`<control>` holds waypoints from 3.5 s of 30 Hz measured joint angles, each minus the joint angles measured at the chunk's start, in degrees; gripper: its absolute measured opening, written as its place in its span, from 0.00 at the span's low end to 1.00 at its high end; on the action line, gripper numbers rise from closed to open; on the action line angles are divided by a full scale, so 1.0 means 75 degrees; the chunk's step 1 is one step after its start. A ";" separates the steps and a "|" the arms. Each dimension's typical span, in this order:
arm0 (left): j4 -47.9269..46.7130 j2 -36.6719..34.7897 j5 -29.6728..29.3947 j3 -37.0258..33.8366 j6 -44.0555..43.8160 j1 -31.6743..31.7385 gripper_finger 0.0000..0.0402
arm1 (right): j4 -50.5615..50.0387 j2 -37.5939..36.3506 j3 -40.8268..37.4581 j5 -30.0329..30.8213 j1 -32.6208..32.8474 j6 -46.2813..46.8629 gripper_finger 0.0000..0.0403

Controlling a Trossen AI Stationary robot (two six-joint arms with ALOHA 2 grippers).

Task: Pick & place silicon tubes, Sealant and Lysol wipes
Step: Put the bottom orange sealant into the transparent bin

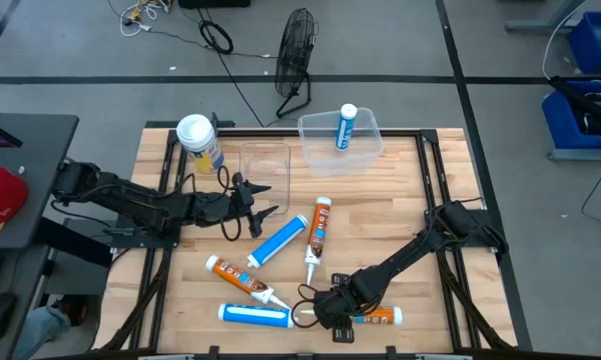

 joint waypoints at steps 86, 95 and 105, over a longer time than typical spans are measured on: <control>0.3042 -0.1915 0.2151 -0.0003 0.2046 -0.0580 0.72 | 0.2613 -0.1585 0.4860 0.3419 -0.2940 -0.6852 0.52; 0.3295 -0.1909 0.2338 -0.0006 0.1944 -0.0572 0.72 | 0.3627 -0.1592 0.3990 0.2909 -0.3290 -0.6582 0.52; 0.3386 -0.1906 0.3010 -0.0006 0.1594 -0.0281 0.72 | 0.4510 -0.1561 0.3357 0.2236 -0.3420 -0.6341 0.52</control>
